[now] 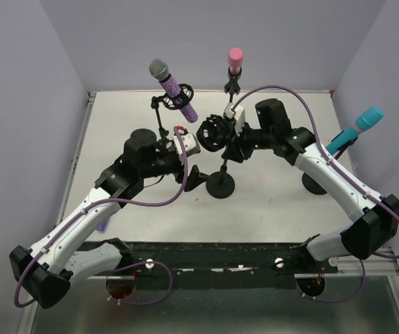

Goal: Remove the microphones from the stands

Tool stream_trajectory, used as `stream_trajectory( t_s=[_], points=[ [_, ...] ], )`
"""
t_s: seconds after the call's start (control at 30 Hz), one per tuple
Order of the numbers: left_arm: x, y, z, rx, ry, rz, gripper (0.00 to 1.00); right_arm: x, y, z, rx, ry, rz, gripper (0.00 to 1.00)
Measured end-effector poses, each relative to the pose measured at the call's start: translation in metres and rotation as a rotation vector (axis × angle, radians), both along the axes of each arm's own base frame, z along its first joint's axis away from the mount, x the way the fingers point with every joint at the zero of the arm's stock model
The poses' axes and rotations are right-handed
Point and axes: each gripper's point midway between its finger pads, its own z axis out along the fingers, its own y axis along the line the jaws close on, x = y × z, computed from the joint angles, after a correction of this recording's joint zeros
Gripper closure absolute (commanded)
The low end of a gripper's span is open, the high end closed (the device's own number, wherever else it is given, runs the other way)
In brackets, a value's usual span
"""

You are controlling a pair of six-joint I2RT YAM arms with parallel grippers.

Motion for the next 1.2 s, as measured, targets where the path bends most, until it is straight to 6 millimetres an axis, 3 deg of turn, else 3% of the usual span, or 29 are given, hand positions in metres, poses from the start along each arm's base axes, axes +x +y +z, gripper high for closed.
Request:
stream_trajectory(
  t_s=[0.13,0.27,0.53,0.97,1.0,1.07,1.2],
  points=[
    [0.004,0.013,0.019,-0.054,0.013,0.049,0.01,0.000,0.005,-0.002,-0.004,-0.017,0.007,0.99],
    [0.013,0.021,0.024,-0.087,0.044,0.097,0.02,0.002,0.013,-0.004,0.002,-0.035,0.012,0.99],
    [0.011,0.017,0.040,-0.154,0.055,0.070,0.02,0.006,0.024,-0.007,0.014,-0.069,0.013,0.99],
    [0.009,0.013,0.042,-0.209,0.103,0.059,0.03,0.006,0.022,-0.016,0.060,-0.144,0.002,0.99],
    [0.009,0.012,0.042,-0.211,0.106,0.059,0.03,0.006,0.022,-0.016,0.064,-0.149,0.000,0.94],
    [0.010,0.011,0.043,-0.214,0.112,0.059,0.03,0.005,0.021,-0.016,0.070,-0.151,-0.004,0.70],
    [0.013,0.008,0.044,-0.211,0.128,0.053,0.03,0.005,0.020,-0.012,0.083,-0.156,-0.017,0.51]
  ],
)
